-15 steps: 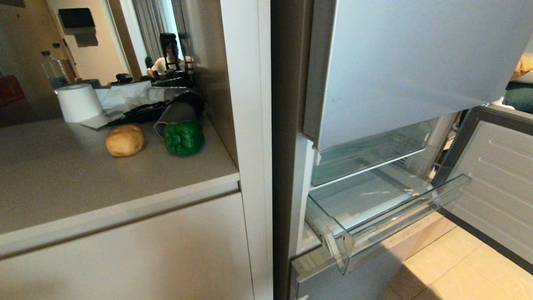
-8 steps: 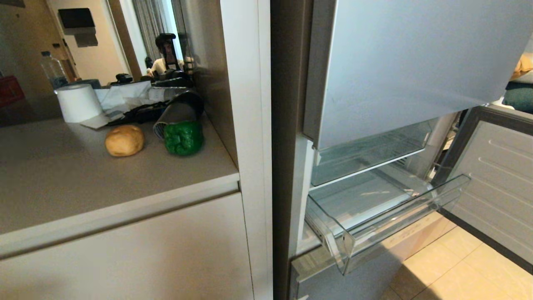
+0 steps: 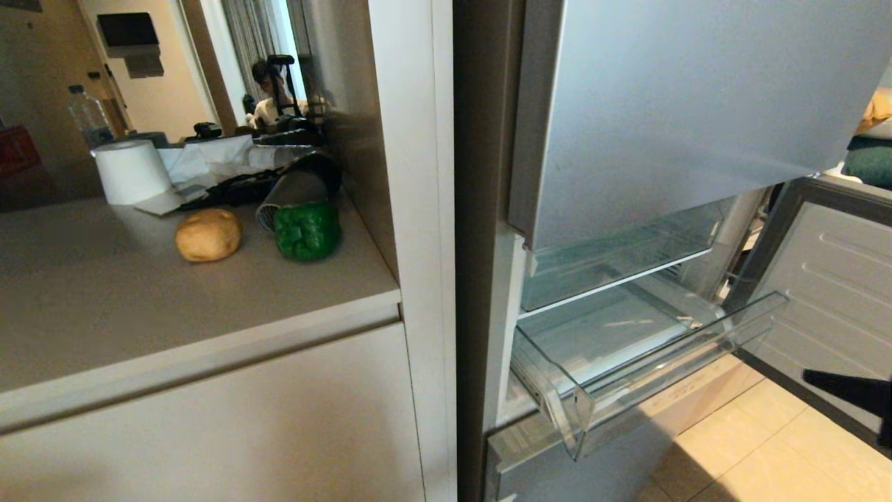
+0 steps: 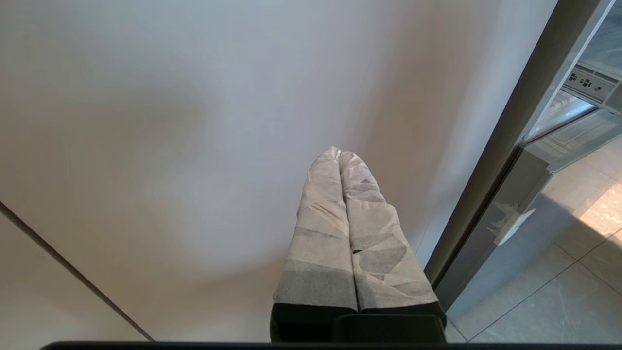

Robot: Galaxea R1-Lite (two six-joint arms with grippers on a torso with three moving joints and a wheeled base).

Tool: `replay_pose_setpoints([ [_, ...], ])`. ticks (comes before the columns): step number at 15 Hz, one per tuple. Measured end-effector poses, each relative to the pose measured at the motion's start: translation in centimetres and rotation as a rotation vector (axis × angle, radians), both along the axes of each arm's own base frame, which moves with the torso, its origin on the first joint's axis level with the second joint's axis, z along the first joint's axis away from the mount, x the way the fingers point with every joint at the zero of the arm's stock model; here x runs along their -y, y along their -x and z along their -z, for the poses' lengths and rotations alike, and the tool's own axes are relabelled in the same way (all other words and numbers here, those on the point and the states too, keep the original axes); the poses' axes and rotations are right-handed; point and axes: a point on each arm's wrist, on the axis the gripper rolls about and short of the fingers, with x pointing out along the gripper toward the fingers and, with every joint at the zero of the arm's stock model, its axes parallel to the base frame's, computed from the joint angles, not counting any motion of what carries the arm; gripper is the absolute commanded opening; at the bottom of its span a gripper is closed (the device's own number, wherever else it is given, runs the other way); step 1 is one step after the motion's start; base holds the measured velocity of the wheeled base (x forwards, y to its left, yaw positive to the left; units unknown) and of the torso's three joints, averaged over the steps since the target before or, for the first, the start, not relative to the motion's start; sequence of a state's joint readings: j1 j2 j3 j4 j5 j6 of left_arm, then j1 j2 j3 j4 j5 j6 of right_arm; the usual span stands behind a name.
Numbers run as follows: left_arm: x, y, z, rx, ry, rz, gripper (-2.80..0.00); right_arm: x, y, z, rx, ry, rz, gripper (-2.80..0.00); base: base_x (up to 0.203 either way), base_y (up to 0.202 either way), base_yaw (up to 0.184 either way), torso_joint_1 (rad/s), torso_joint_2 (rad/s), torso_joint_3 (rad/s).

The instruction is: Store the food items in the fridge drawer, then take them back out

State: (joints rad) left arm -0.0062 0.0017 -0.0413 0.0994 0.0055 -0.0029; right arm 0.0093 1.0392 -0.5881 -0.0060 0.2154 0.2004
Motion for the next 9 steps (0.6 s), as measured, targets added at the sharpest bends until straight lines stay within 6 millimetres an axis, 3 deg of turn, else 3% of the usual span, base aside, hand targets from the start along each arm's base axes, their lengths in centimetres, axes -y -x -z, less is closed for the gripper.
replay_pose_setpoints([
  [3,0.0,0.0,0.0,0.000,0.000,0.000,-2.80,-0.1,-6.0,1.3,-0.034,-0.006,-0.018,-2.80,0.000,0.000,0.000,0.000,0.00,0.000],
  [9,0.0,0.0,0.0,0.000,0.000,0.000,-2.80,0.9,-12.6,3.5,-0.095,0.080,-0.020,-2.80,0.000,0.000,0.000,0.000,0.00,0.000],
])
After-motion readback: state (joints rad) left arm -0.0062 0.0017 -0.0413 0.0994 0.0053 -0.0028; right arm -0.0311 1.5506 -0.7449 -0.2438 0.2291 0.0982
